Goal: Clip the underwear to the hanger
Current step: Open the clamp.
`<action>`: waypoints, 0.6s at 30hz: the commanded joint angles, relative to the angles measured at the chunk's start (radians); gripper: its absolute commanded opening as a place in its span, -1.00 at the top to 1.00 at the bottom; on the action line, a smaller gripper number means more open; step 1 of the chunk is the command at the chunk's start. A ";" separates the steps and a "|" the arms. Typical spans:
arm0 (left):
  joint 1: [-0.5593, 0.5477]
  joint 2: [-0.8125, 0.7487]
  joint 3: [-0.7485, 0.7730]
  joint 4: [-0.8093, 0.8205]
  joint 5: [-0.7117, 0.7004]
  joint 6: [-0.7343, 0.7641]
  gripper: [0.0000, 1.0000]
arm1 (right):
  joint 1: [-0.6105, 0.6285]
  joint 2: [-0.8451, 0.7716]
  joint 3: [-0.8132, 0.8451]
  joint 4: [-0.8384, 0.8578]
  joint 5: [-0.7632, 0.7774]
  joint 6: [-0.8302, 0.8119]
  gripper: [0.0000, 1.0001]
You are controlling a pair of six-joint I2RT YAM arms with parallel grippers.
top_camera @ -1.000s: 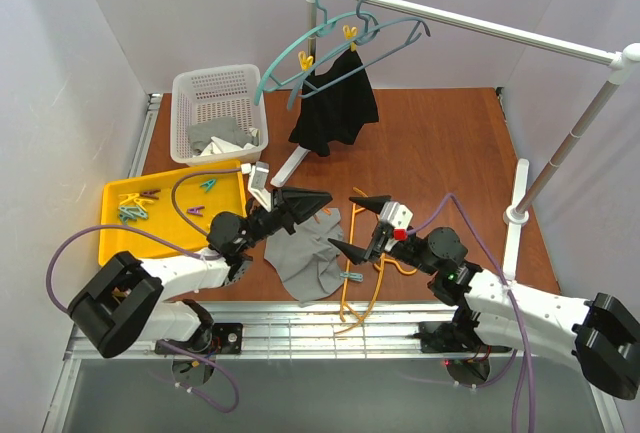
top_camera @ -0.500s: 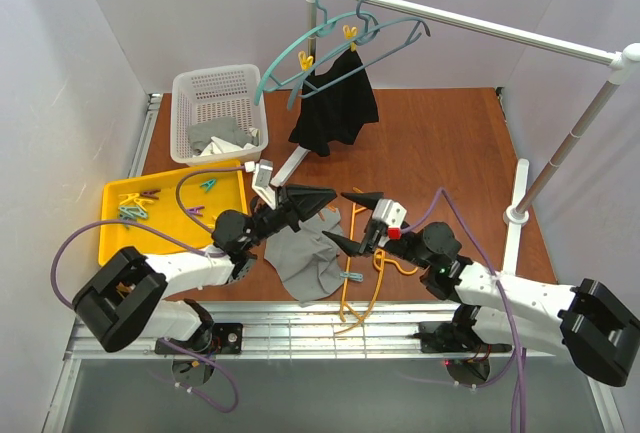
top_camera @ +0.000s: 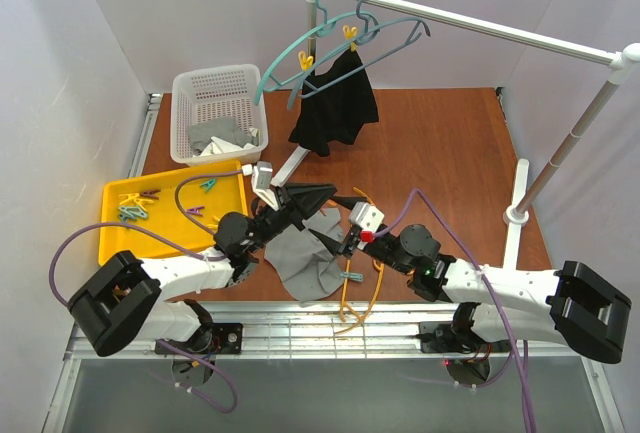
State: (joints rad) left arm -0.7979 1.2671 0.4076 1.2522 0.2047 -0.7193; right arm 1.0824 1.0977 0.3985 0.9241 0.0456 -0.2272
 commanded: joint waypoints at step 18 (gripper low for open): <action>-0.050 -0.049 0.053 -0.178 -0.114 0.066 1.00 | 0.053 0.005 0.069 -0.001 0.246 -0.119 0.39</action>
State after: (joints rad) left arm -0.8383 1.2270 0.4328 1.1213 0.1139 -0.6697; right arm 1.1217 1.1061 0.4236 0.9016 0.2371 -0.3183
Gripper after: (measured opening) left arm 0.089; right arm 0.307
